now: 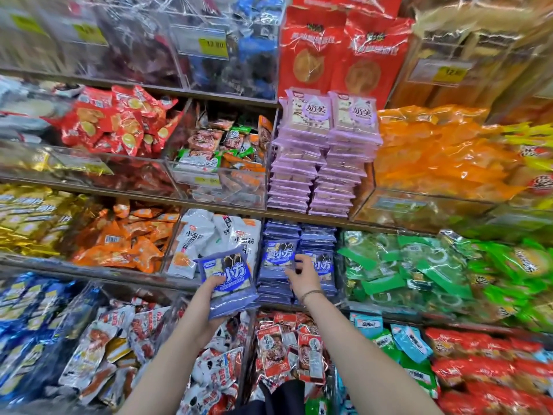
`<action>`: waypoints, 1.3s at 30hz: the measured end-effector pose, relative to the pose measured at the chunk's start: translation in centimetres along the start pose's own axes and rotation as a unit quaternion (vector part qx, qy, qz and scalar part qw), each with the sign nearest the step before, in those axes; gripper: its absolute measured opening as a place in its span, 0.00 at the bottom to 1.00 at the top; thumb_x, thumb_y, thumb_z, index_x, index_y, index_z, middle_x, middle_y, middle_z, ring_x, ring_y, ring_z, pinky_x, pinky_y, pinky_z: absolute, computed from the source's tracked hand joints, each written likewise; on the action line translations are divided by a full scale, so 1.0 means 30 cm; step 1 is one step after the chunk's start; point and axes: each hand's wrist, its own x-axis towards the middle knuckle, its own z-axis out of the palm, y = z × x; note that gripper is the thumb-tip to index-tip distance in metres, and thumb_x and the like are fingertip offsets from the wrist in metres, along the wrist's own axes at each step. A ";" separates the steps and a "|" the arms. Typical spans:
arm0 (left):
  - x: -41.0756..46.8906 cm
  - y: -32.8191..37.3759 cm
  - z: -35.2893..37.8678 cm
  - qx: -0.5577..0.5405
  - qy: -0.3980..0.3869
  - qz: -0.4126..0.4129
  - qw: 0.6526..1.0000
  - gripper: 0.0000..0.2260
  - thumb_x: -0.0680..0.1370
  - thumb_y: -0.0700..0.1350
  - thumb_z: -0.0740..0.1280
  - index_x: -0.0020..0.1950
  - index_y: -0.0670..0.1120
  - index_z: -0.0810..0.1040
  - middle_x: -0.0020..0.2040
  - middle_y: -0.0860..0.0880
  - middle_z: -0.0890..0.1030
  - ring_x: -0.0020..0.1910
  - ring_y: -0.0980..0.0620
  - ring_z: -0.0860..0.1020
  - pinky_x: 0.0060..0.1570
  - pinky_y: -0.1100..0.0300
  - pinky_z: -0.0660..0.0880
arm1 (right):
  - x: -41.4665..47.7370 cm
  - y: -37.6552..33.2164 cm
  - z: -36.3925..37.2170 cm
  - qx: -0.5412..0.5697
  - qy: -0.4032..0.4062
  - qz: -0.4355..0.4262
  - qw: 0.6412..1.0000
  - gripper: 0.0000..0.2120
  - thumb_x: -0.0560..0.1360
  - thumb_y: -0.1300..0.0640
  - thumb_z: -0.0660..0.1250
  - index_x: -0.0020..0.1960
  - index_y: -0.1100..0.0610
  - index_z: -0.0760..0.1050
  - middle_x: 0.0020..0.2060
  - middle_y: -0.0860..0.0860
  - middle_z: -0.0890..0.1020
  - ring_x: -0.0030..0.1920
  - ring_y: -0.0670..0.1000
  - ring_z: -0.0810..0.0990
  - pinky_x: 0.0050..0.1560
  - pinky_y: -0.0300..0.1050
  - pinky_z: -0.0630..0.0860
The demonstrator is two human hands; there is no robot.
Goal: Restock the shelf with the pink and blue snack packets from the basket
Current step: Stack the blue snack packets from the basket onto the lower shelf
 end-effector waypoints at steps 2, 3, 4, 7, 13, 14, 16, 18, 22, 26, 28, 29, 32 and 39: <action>-0.001 -0.001 -0.002 0.002 -0.002 -0.005 1.000 0.03 0.75 0.45 0.67 0.47 0.48 0.77 0.35 0.48 0.84 0.29 0.49 0.81 0.37 0.54 0.74 | 0.004 0.002 0.012 -0.113 -0.004 -0.040 0.993 0.20 0.79 0.55 0.60 0.69 0.58 0.65 0.65 0.55 0.70 0.63 0.57 0.72 0.64 0.52 0.71; -0.001 -0.002 -0.003 0.000 -0.004 -0.007 1.000 0.03 0.75 0.45 0.67 0.48 0.48 0.77 0.33 0.48 0.84 0.28 0.49 0.81 0.37 0.54 0.74 | 0.004 0.004 0.015 -0.159 -0.009 -0.047 0.986 0.22 0.80 0.54 0.59 0.72 0.57 0.62 0.68 0.55 0.66 0.68 0.58 0.68 0.67 0.51 0.67; -0.002 -0.003 -0.004 -0.002 -0.008 -0.006 1.000 0.03 0.75 0.46 0.66 0.48 0.48 0.77 0.33 0.48 0.83 0.28 0.49 0.81 0.37 0.54 0.73 | 0.005 0.008 0.014 -0.206 -0.016 -0.048 0.977 0.23 0.80 0.52 0.57 0.74 0.56 0.59 0.70 0.56 0.63 0.69 0.58 0.65 0.67 0.49 0.65; -0.005 -0.006 -0.002 0.015 -0.025 0.004 1.000 0.04 0.76 0.46 0.66 0.48 0.47 0.77 0.34 0.49 0.84 0.30 0.50 0.82 0.38 0.55 0.73 | 0.001 0.013 -0.006 -0.298 -0.048 -0.041 0.953 0.25 0.81 0.49 0.54 0.75 0.53 0.54 0.72 0.57 0.58 0.68 0.59 0.66 0.63 0.49 0.68; 0.008 -0.025 0.008 0.051 -0.022 0.000 0.998 0.10 0.75 0.49 0.68 0.54 0.48 0.77 0.50 0.46 0.82 0.39 0.49 0.82 0.34 0.58 0.74 | -0.094 -0.033 -0.054 -0.177 -0.027 -0.066 0.982 0.25 0.79 0.47 0.58 0.73 0.57 0.60 0.70 0.56 0.62 0.64 0.53 0.71 0.65 0.47 0.69; 0.012 -0.029 0.011 0.056 -0.023 0.001 0.998 0.09 0.75 0.49 0.68 0.53 0.49 0.76 0.48 0.47 0.82 0.38 0.50 0.82 0.33 0.59 0.74 | -0.132 -0.039 -0.058 -0.130 -0.032 -0.084 0.987 0.20 0.79 0.45 0.58 0.66 0.55 0.68 0.63 0.55 0.70 0.58 0.48 0.74 0.62 0.45 0.71; 0.022 -0.033 0.026 0.068 -0.033 0.002 0.997 0.09 0.75 0.49 0.68 0.53 0.47 0.77 0.41 0.49 0.85 0.34 0.51 0.83 0.30 0.60 0.74 | -0.229 -0.062 -0.050 -0.011 -0.097 -0.081 0.992 0.14 0.76 0.40 0.57 0.52 0.48 0.73 0.49 0.47 0.76 0.44 0.41 0.76 0.48 0.38 0.74; 0.037 -0.043 0.048 0.080 -0.046 -0.006 0.996 0.13 0.74 0.47 0.69 0.56 0.44 0.78 0.42 0.46 0.85 0.36 0.48 0.83 0.32 0.58 0.75 | -0.298 -0.069 -0.022 0.056 -0.150 -0.063 0.985 0.13 0.76 0.42 0.61 0.52 0.51 0.73 0.46 0.46 0.77 0.41 0.43 0.76 0.42 0.35 0.71; 0.070 -0.069 0.095 0.102 -0.068 -0.007 0.992 0.19 0.73 0.46 0.71 0.61 0.41 0.76 0.46 0.42 0.85 0.38 0.45 0.84 0.32 0.58 0.77 | -0.334 -0.053 0.007 0.100 -0.077 -0.047 0.991 0.09 0.74 0.52 0.69 0.50 0.49 0.70 0.46 0.45 0.75 0.45 0.44 0.75 0.44 0.29 0.73; 0.089 -0.084 0.123 0.127 -0.096 0.006 0.987 0.34 0.64 0.60 0.72 0.65 0.44 0.74 0.55 0.43 0.83 0.52 0.43 0.82 0.54 0.47 0.77 | -0.303 -0.012 -0.009 0.297 -0.050 0.056 0.952 0.10 0.75 0.57 0.67 0.56 0.55 0.73 0.49 0.55 0.80 0.45 0.51 0.80 0.46 0.43 0.77; 0.103 -0.081 0.123 0.126 -0.089 -0.002 0.988 0.43 0.61 0.66 0.70 0.71 0.47 0.68 0.67 0.43 0.74 0.63 0.42 0.75 0.64 0.42 0.70 | -0.265 0.019 -0.021 0.408 -0.010 0.105 0.907 0.09 0.76 0.59 0.66 0.55 0.57 0.72 0.44 0.56 0.79 0.43 0.54 0.80 0.46 0.48 0.77; 0.110 -0.074 0.122 0.120 -0.088 -0.006 0.989 0.46 0.61 0.68 0.69 0.74 0.48 0.64 0.72 0.44 0.69 0.67 0.42 0.71 0.67 0.40 0.67 | -0.245 0.032 -0.032 0.446 0.017 0.123 0.886 0.07 0.76 0.60 0.65 0.54 0.58 0.71 0.41 0.55 0.78 0.40 0.54 0.79 0.44 0.48 0.77; 0.130 -0.057 0.112 0.108 -0.071 -0.007 0.992 0.46 0.63 0.68 0.68 0.76 0.50 0.61 0.76 0.47 0.61 0.73 0.42 0.63 0.69 0.41 0.63 | -0.182 0.055 -0.073 0.485 0.101 0.170 0.852 0.08 0.78 0.61 0.63 0.57 0.58 0.71 0.35 0.55 0.73 0.34 0.51 0.73 0.37 0.44 0.74; 0.141 -0.049 0.099 0.075 -0.083 -0.016 0.994 0.46 0.60 0.65 0.70 0.75 0.51 0.62 0.75 0.47 0.63 0.71 0.42 0.66 0.67 0.37 0.65 | -0.111 0.055 -0.061 0.547 0.181 0.196 0.793 0.20 0.78 0.64 0.61 0.69 0.62 0.63 0.42 0.60 0.75 0.40 0.53 0.76 0.40 0.35 0.77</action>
